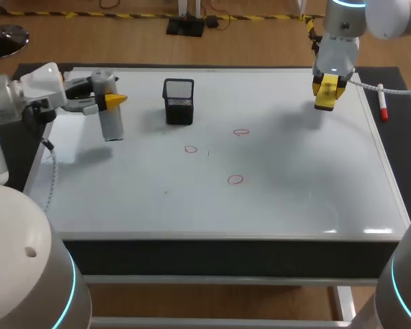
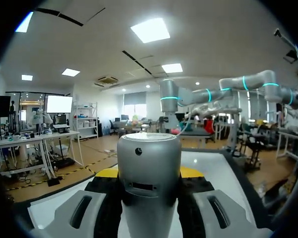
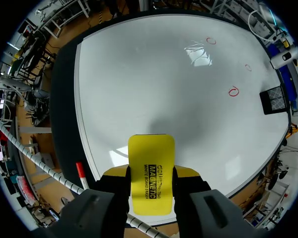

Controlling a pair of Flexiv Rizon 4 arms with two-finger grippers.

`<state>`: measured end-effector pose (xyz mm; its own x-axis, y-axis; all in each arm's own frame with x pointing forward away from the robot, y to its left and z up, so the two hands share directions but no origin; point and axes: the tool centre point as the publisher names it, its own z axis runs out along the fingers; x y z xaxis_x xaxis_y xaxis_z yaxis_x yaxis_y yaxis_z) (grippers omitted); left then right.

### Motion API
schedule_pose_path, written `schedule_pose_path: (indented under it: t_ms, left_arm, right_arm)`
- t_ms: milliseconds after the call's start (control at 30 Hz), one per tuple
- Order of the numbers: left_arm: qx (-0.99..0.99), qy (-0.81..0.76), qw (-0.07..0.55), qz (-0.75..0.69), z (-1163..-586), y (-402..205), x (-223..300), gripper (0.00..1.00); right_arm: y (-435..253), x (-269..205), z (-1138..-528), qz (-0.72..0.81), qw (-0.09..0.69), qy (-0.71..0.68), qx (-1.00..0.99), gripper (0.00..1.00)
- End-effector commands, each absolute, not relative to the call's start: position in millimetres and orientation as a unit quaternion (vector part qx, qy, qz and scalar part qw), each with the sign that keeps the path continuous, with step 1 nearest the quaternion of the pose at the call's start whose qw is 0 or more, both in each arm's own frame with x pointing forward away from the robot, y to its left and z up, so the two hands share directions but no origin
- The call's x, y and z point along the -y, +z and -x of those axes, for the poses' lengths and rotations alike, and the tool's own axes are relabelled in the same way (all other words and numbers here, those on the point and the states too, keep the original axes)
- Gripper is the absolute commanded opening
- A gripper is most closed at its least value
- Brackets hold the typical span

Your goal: Pick up the inspection probe, press it on each red-marked spot on the whiteboard one by one, put down the probe, pick up the eraser, and wipe off all the red marks.

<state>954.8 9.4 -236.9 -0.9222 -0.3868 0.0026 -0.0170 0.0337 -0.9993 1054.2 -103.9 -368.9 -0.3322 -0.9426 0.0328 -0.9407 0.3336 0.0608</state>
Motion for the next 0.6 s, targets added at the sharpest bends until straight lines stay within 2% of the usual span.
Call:
schedule_pose_path:
  t_ms: [33,367,600]
  left_arm:
    - [-0.705,-0.68,0.142,0.147,-948.9,-233.9,-16.6,0.0]
    - [-0.702,-0.682,0.144,0.146,-948.2,-233.5,-19.7,0.0]
    - [-0.702,-0.682,0.144,0.146,-948.2,-233.5,-19.7,0.0]
  right_arm:
    - [-367.7,104.8,-1054.6,-0.578,0.032,-0.015,0.815,0.0]
    - [-367.7,104.8,-1054.6,-0.578,0.032,-0.015,0.815,0.0]
    - [-362.0,61.4,-1035.9,-0.608,0.047,0.01,0.793,0.0]
